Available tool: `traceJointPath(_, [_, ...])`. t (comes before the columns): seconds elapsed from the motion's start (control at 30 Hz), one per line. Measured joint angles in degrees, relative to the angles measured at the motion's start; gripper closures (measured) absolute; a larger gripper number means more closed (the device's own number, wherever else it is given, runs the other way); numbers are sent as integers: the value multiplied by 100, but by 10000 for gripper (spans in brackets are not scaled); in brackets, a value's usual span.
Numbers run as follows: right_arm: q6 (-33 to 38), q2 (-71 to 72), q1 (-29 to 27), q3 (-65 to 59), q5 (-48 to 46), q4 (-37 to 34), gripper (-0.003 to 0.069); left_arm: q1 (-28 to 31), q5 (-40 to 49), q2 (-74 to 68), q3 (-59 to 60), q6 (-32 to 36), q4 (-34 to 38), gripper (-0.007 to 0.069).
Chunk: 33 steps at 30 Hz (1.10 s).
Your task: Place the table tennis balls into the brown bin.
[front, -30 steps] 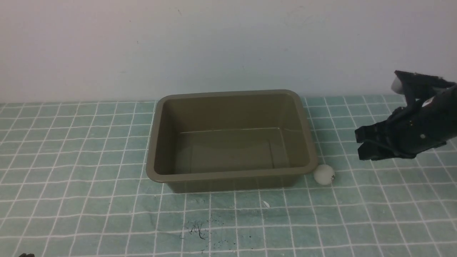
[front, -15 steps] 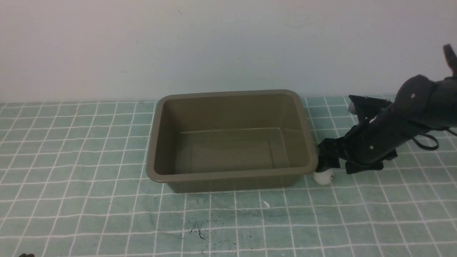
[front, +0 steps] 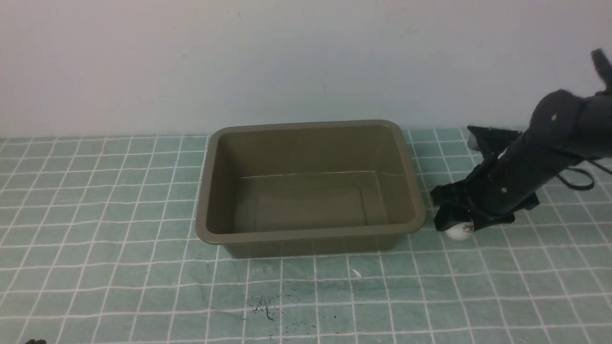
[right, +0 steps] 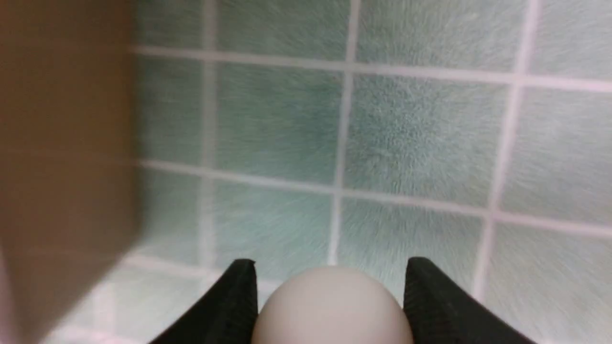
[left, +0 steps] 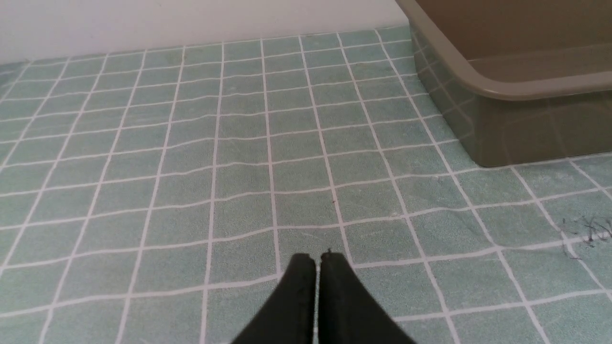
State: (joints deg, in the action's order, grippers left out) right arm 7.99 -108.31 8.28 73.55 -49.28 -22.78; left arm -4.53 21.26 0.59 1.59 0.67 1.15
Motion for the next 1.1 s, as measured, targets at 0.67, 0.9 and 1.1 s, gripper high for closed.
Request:
traceJointPath(0.67, [248, 445, 1433, 1676, 174, -174, 52, 0, 0, 0, 0, 0, 0, 629])
traceJointPath(0.9, [-746, 1905, 1398, 1866, -528, 1295, 500, 0, 0, 0, 0, 0, 0, 629])
traceJointPath(1.1, [-1130, 3855, 1397, 1154, -475, 1673, 664, 0, 0, 0, 0, 0, 0, 629])
